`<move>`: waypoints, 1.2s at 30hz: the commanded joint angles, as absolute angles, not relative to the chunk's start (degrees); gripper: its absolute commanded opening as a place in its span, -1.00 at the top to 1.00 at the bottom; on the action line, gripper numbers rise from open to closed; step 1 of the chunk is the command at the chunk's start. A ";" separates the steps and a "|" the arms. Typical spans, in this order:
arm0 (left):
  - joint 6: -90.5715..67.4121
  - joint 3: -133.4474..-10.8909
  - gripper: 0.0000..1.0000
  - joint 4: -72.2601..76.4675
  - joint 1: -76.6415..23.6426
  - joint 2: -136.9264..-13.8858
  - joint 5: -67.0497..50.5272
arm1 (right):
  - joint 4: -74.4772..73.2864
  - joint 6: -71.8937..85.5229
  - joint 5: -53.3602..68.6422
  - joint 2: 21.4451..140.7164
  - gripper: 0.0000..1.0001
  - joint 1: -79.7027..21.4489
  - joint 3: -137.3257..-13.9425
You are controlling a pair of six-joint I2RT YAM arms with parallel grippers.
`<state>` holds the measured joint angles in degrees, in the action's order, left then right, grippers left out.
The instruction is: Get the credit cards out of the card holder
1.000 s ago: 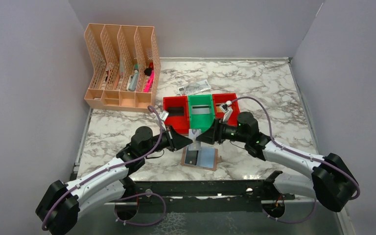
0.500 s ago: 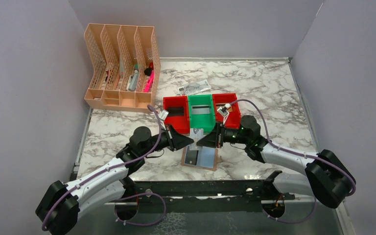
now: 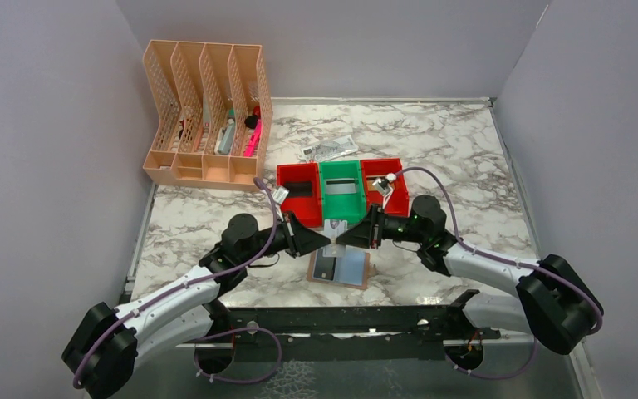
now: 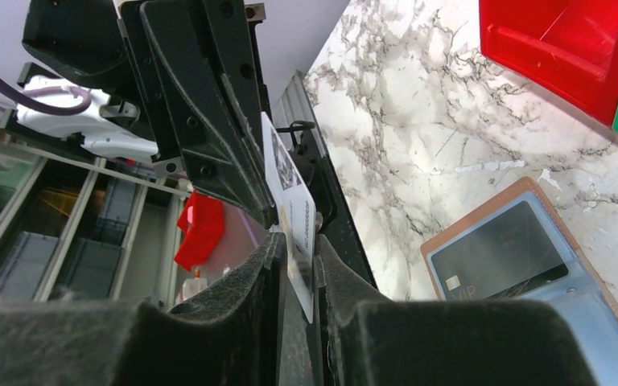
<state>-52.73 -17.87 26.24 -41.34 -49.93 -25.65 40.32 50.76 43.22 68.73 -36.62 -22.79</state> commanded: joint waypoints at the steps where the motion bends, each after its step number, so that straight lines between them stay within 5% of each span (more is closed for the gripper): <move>1: -52.30 -18.74 1.00 27.42 -41.22 -49.69 -27.28 | 47.26 52.86 45.57 69.81 0.61 -35.83 -21.03; 5: -51.54 -18.37 0.95 25.50 -40.68 -49.29 -25.89 | 46.66 52.39 43.98 70.25 0.93 -35.68 -20.17; 13: -42.50 -25.05 -0.37 5.10 -38.63 -47.79 -16.67 | 38.94 48.88 40.09 68.72 0.98 -35.66 -20.87; 16: -38.17 -29.20 -0.68 -4.17 -38.46 -46.71 -10.24 | 32.11 45.25 35.66 66.85 0.99 -35.68 -22.73; 23: -28.45 -41.10 -0.93 -26.72 -38.32 -49.13 9.38 | 13.98 32.93 18.11 65.51 0.98 -35.68 -29.98; 36: -17.69 -39.80 -0.98 -26.14 -38.23 -42.20 18.92 | 16.31 8.99 -1.95 77.21 0.97 -36.32 -40.82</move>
